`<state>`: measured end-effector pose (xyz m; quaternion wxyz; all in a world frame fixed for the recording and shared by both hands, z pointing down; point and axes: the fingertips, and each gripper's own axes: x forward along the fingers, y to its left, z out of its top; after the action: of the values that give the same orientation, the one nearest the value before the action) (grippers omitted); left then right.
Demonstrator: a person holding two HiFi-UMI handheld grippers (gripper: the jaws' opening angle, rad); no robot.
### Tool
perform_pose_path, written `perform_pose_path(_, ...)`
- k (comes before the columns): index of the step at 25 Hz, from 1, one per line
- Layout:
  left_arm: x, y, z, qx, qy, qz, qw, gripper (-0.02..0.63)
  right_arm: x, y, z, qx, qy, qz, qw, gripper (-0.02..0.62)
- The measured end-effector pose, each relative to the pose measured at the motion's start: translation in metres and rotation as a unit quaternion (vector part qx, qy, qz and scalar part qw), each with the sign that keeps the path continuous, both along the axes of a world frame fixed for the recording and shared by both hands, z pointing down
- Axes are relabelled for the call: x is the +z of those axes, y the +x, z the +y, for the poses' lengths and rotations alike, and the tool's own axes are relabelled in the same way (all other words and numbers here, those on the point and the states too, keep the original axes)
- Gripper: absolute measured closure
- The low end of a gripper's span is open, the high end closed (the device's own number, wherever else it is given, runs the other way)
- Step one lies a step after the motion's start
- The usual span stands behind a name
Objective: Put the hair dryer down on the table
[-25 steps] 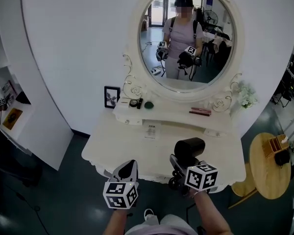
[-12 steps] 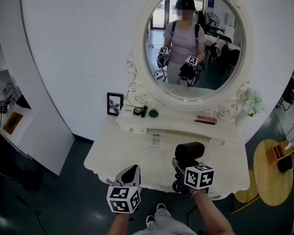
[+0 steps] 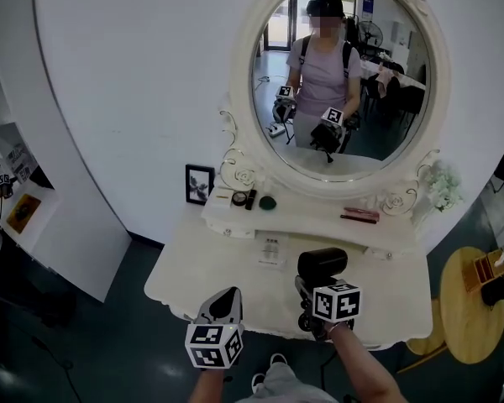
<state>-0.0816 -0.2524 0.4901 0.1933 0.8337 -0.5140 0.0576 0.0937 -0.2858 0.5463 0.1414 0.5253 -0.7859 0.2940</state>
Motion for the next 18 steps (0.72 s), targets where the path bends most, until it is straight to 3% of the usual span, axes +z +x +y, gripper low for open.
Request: perform_pose_path(18,0.016,-0.006,-0.030,-0.036,-0.019,-0.007,0.9992,0.606,0.056,-0.010,-0.034,-0.049,-0.091,0.049,0.993,0.471)
